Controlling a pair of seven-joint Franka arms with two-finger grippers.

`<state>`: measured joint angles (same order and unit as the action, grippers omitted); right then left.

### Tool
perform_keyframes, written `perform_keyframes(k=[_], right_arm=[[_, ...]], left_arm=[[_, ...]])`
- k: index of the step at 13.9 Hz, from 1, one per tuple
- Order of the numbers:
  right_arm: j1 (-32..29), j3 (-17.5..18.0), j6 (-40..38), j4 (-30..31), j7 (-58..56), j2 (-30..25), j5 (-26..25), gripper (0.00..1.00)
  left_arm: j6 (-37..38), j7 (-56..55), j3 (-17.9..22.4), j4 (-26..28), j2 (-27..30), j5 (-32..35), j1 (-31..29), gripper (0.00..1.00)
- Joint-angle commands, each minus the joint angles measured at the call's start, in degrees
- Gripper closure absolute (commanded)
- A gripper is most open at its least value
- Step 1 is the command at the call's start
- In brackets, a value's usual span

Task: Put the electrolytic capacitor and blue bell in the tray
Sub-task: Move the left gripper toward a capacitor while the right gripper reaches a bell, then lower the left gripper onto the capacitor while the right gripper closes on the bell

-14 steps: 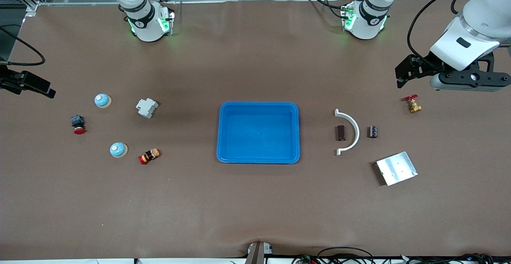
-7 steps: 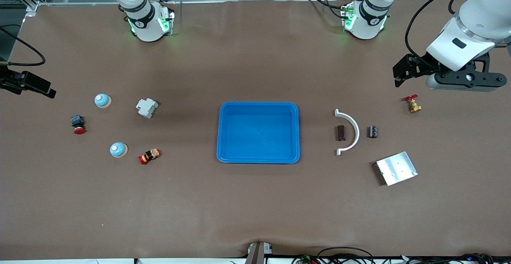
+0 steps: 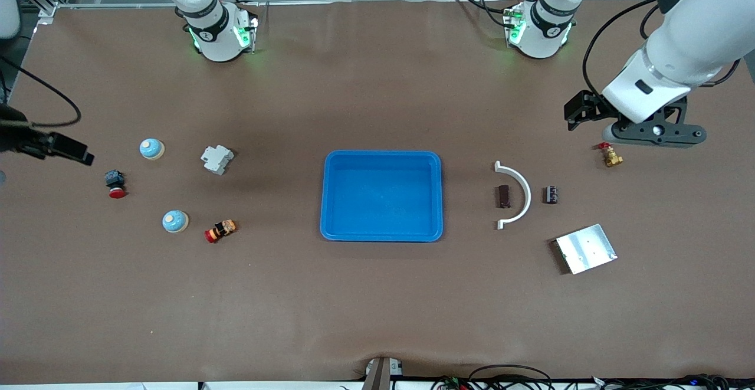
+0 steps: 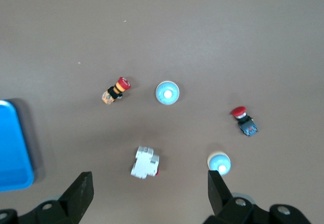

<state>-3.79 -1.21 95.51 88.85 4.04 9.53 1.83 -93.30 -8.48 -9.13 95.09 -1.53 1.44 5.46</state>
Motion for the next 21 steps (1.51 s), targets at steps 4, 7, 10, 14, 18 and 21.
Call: perform_keyframes(k=[4,7,10,14,18,21], right_arm=[[-1.9,0.6,14.6,8.6,-0.7,7.8,0.0,0.0],[-2.0,0.6,19.9,10.9,-0.7,11.1,-0.1,0.0],[-2.2,0.6,26.6,14.4,-0.7,13.0,-0.1,0.0],[-5.3,0.9,39.4,20.3,-5.2,16.6,-0.1,0.0],[-2.4,0.9,39.2,19.4,-5.0,19.6,-0.1,0.0],[-1.3,0.9,39.1,19.0,-5.0,19.9,-0.1,0.0]], left_arm=[[-10.2,0.8,-0.4,14.2,3.1,0.8,-2.5,0.0],[-17.9,1.1,-0.3,22.2,4.7,0.9,-3.5,0.0],[-25.4,2.2,-0.3,29.6,4.8,1.1,-4.1,0.0],[-38.7,4.7,-0.2,36.6,2.4,1.1,-6.6,0.0],[-49.7,6.9,-0.1,37.5,-5.1,1.2,-9.1,0.0],[-57.2,6.9,0.0,37.7,-11.2,4.4,-9.7,0.0]])
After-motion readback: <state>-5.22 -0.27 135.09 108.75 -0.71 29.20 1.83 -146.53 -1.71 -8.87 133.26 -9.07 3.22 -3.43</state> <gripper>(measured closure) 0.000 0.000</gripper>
